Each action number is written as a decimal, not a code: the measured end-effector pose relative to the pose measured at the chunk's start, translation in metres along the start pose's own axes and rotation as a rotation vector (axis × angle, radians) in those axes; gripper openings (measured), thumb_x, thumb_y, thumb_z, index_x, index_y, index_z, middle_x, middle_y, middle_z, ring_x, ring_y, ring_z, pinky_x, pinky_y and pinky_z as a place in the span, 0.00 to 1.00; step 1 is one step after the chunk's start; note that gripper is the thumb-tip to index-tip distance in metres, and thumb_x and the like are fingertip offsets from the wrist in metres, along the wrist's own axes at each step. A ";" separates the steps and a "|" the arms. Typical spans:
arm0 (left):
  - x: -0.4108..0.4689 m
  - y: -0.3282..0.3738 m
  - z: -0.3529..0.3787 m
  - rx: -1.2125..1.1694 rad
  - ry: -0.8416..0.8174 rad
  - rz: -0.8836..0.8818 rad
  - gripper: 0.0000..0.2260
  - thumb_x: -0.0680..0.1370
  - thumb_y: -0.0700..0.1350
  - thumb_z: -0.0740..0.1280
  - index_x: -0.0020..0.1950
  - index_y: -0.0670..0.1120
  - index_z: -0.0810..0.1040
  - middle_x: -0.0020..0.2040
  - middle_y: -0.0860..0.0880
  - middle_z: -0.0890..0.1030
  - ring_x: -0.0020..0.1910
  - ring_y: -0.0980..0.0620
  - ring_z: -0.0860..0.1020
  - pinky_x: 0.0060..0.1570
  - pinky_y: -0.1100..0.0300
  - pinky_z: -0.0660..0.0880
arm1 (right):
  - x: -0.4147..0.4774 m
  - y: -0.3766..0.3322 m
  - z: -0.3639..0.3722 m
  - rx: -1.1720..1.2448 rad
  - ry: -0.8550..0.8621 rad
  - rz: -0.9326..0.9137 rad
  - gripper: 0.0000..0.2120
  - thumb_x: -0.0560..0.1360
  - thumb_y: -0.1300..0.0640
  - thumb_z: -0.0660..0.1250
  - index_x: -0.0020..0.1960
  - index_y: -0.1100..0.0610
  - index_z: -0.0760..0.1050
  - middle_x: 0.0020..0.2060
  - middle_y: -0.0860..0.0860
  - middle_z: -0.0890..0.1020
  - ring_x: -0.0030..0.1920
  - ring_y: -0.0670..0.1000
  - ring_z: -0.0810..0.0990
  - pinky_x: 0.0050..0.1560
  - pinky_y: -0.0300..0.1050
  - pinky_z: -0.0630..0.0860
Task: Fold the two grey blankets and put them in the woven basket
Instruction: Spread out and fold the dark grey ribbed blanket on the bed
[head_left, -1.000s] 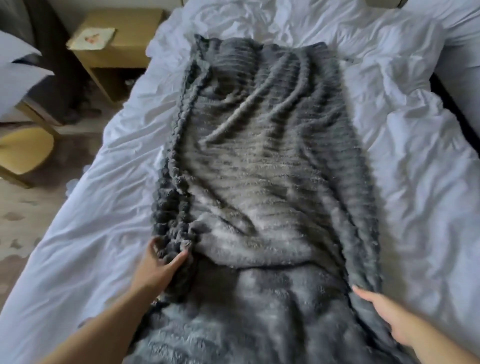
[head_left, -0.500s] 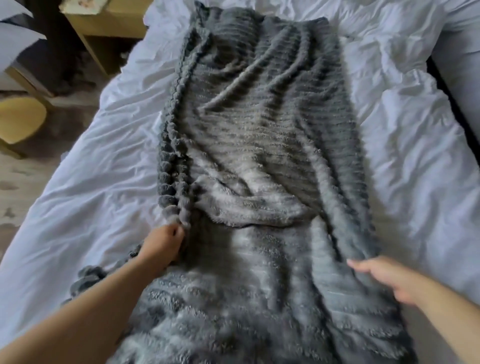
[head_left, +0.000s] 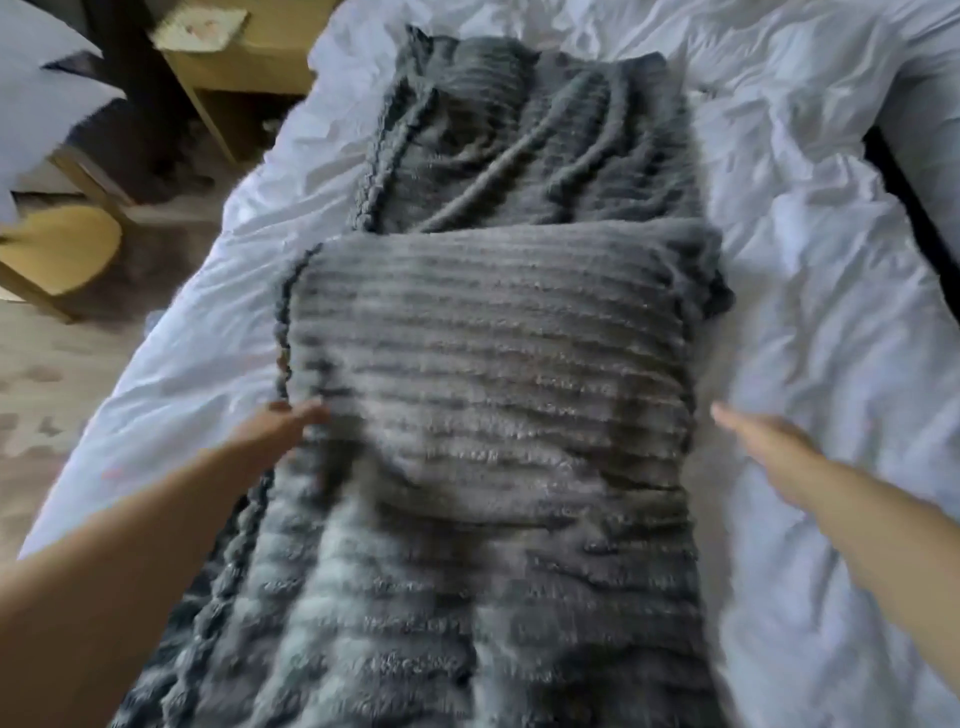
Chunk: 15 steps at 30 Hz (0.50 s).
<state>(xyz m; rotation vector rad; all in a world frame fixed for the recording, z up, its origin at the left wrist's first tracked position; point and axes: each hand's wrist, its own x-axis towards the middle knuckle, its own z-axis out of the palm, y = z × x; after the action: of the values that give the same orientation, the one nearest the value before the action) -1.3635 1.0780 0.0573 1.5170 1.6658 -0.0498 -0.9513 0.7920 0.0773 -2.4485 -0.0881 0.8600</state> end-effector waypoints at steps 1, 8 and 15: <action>-0.003 -0.020 0.010 0.100 -0.027 -0.027 0.19 0.75 0.59 0.67 0.47 0.43 0.81 0.44 0.40 0.82 0.44 0.41 0.80 0.44 0.54 0.76 | -0.006 0.030 0.014 -0.039 -0.076 0.075 0.34 0.74 0.39 0.65 0.68 0.66 0.69 0.65 0.63 0.74 0.64 0.62 0.72 0.61 0.53 0.68; -0.024 -0.126 0.037 0.334 0.084 -0.243 0.34 0.67 0.61 0.74 0.61 0.39 0.72 0.55 0.40 0.80 0.52 0.41 0.79 0.49 0.55 0.76 | -0.071 0.153 0.085 0.190 -0.336 0.440 0.29 0.75 0.48 0.69 0.71 0.60 0.68 0.64 0.55 0.75 0.68 0.58 0.70 0.67 0.53 0.67; -0.001 -0.092 0.000 0.434 0.077 -0.023 0.15 0.81 0.47 0.61 0.55 0.35 0.78 0.55 0.33 0.79 0.52 0.37 0.77 0.48 0.54 0.70 | -0.061 0.072 0.049 0.268 -0.280 0.158 0.10 0.75 0.57 0.68 0.50 0.64 0.80 0.40 0.62 0.84 0.39 0.60 0.83 0.52 0.61 0.78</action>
<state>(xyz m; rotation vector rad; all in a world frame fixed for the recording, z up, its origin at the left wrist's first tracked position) -1.4398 1.0528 0.0125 1.8358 1.8140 -0.3918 -1.0368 0.7393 0.0429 -2.0952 0.1147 1.1986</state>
